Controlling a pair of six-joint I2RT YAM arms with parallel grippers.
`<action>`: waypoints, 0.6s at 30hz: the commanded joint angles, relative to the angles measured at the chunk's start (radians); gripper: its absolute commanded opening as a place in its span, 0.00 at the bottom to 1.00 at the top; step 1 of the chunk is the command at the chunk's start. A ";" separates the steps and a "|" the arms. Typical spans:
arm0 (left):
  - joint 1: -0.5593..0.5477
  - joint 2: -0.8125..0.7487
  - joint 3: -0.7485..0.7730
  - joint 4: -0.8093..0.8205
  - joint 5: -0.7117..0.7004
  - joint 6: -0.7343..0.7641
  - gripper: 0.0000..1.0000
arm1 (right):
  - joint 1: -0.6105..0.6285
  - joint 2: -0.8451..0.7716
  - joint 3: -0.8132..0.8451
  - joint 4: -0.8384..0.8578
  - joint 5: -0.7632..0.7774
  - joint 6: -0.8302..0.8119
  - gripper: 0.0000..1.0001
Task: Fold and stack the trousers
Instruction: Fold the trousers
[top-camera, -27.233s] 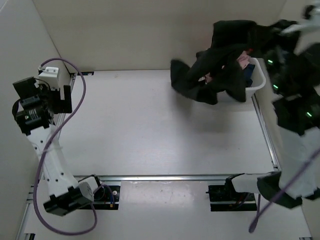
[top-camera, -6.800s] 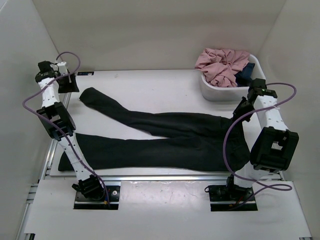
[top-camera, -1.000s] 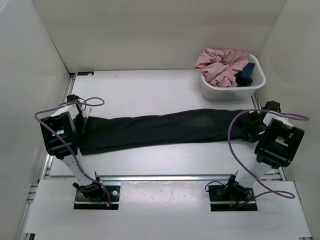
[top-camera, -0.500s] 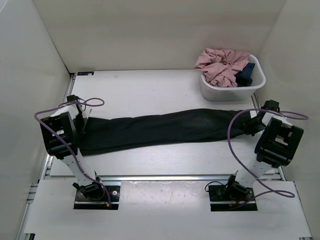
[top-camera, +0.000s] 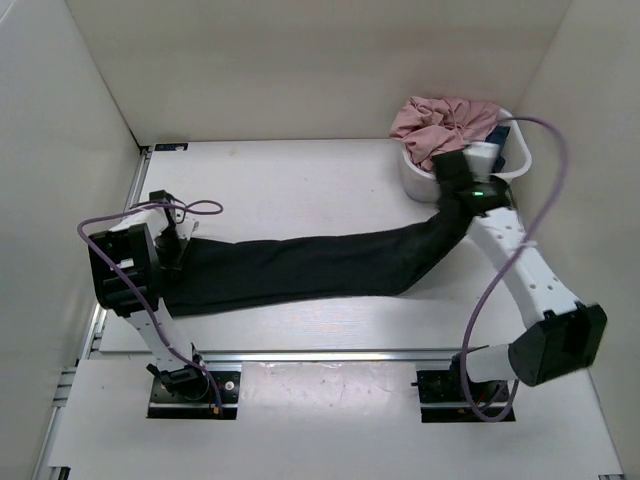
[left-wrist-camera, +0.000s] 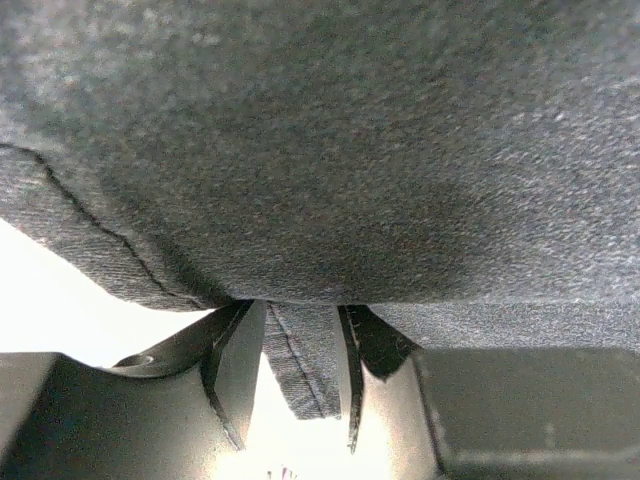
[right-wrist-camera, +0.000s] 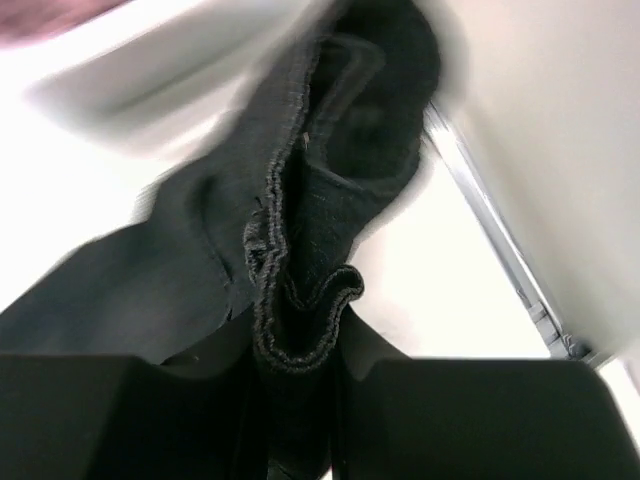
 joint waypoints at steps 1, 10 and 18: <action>-0.040 -0.015 -0.017 0.005 0.006 -0.013 0.44 | 0.310 0.123 0.060 -0.133 0.251 0.045 0.00; -0.098 0.045 0.018 0.005 0.006 -0.060 0.44 | 0.846 0.593 0.473 -0.218 0.259 0.164 0.00; -0.117 0.065 0.058 -0.013 0.006 -0.092 0.44 | 0.958 0.731 0.539 -0.152 0.101 0.153 0.00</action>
